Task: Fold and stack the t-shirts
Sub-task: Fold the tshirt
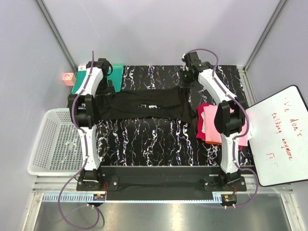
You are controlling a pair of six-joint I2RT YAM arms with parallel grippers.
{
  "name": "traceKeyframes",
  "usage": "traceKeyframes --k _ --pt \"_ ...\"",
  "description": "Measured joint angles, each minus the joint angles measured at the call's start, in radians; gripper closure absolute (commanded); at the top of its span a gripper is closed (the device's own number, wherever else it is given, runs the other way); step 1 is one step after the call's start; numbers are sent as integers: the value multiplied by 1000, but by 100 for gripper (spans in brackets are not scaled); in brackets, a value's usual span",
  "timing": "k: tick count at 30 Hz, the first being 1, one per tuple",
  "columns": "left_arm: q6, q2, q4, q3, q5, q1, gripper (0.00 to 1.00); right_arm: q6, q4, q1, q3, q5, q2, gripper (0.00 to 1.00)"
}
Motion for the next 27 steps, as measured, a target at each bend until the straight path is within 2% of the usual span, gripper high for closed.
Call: traceKeyframes --k 8,11,12,13,15,17,18,21,25,26,27 --pt "22 50 -3 18 18 27 1 -3 -51 -4 293 2 201 92" --pt "33 50 -3 18 27 25 1 3 -73 -9 398 11 284 73" --pt "36 50 -3 18 31 24 1 8 -81 -11 431 22 311 55" --pt "41 50 -3 18 36 22 1 13 -87 -13 457 34 336 50" --pt "49 50 -2 18 46 19 1 20 -104 -18 491 62 370 25" --pt "62 43 8 9 56 15 1 25 -118 -20 496 89 380 12" --pt "69 32 18 -5 63 12 1 31 -125 -21 496 96 380 10" --pt "90 -17 29 -40 79 5 1 34 -122 -24 491 127 368 12" --pt "108 -102 46 -69 100 0 1 41 -119 -24 422 136 294 23" --pt "112 -119 51 -72 104 -2 1 45 -115 -24 392 122 263 42" --pt "115 -133 56 -77 109 -4 1 48 -112 -24 362 101 231 55"
